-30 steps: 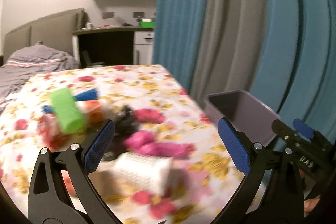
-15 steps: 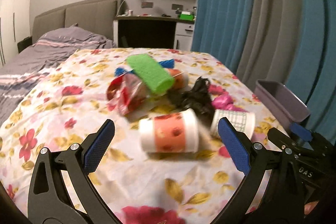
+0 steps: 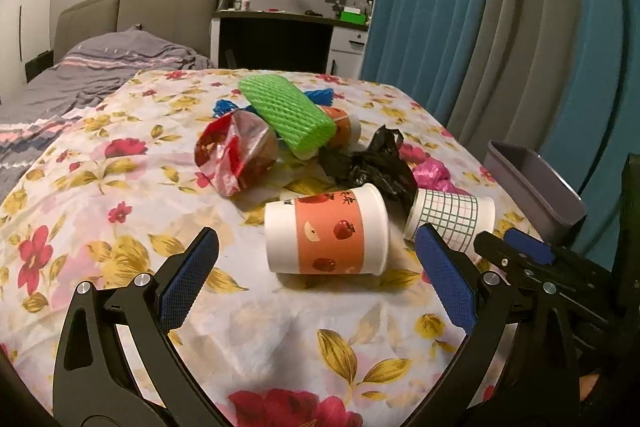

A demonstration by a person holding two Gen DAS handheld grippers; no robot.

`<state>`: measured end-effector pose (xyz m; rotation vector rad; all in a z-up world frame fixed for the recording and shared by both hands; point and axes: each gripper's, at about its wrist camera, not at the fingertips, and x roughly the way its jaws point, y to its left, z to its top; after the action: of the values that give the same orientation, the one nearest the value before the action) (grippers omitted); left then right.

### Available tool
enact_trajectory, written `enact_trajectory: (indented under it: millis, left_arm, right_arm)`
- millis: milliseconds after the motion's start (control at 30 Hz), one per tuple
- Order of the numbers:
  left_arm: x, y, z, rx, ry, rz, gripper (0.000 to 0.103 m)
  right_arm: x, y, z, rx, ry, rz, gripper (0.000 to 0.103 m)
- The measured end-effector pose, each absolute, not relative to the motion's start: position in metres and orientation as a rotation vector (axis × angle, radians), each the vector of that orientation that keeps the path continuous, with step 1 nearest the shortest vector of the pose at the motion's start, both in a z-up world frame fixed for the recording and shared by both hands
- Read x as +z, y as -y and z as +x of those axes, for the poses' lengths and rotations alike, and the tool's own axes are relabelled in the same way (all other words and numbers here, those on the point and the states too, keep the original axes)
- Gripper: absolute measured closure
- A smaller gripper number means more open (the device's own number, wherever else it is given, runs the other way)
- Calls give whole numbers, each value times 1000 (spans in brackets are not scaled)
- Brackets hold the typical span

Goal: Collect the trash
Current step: 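Grasp the white grid-pattern cup with the right tool while the left tool grasps the orange apple cup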

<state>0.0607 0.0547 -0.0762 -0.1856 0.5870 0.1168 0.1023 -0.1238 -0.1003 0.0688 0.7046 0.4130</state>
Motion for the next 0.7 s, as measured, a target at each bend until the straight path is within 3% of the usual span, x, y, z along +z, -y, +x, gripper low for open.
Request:
enact_trajectory:
  millis: [167, 300, 700]
  left_arm:
    - [-81, -48, 70, 112, -605, -168, 6]
    - [-83, -43, 76, 110, -617, -154, 6]
    - [-93, -48, 97, 117, -676, -174, 6]
  right_arm:
    - [-103, 120, 106, 449, -720, 73, 71]
    - [-105, 116, 106, 478, -729, 67, 89]
    - [-101, 119, 93, 517, -704, 71, 99]
